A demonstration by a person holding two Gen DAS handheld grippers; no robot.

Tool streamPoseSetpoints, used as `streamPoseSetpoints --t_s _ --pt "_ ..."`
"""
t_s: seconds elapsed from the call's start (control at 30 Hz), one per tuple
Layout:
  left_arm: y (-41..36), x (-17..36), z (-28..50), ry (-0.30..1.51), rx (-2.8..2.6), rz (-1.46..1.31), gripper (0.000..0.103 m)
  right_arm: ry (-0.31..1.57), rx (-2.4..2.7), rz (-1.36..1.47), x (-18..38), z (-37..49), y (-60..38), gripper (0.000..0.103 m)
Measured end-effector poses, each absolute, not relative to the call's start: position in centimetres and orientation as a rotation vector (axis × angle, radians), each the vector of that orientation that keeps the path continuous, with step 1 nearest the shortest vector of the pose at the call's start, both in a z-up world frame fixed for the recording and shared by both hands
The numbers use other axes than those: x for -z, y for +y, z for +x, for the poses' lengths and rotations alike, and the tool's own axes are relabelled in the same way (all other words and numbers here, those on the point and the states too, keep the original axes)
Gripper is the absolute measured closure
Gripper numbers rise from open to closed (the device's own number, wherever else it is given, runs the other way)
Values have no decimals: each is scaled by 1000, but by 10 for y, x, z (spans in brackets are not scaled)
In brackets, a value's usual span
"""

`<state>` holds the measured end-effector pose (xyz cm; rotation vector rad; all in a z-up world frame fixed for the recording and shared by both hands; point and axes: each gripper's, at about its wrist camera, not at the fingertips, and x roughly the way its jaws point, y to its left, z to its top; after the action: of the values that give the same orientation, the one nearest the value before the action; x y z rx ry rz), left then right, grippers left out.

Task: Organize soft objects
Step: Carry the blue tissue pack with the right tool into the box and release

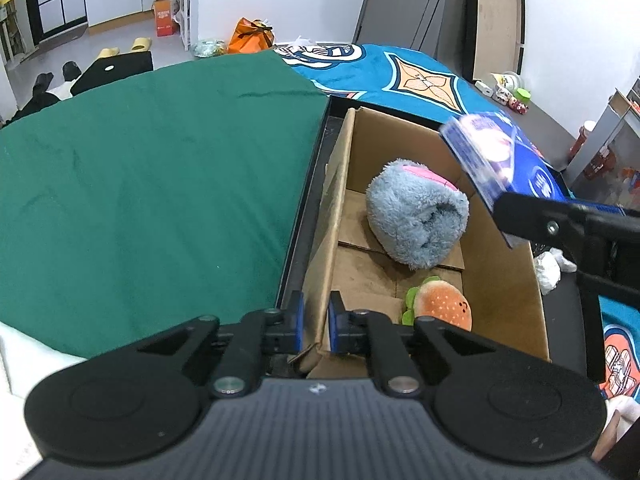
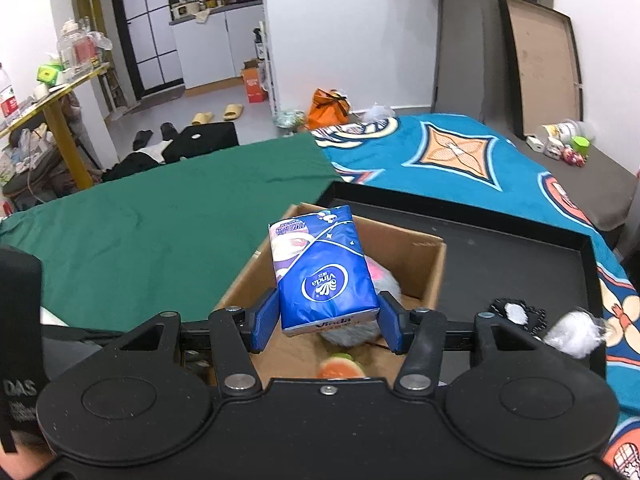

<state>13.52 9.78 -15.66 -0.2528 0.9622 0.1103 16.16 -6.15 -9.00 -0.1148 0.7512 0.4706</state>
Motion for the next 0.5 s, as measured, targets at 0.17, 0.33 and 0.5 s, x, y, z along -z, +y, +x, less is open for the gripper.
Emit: streamPoseSetpoints --t_s 0.17,0.33,0.5 --pt "102 157 134 959 -100 -266 92 762 -532 -108 90 159 -47 33" --pt "102 154 132 947 -112 -267 92 778 -506 -107 94 157 -51 33" --pt "98 151 130 940 -121 -243 92 797 -461 -105 98 154 -67 33"
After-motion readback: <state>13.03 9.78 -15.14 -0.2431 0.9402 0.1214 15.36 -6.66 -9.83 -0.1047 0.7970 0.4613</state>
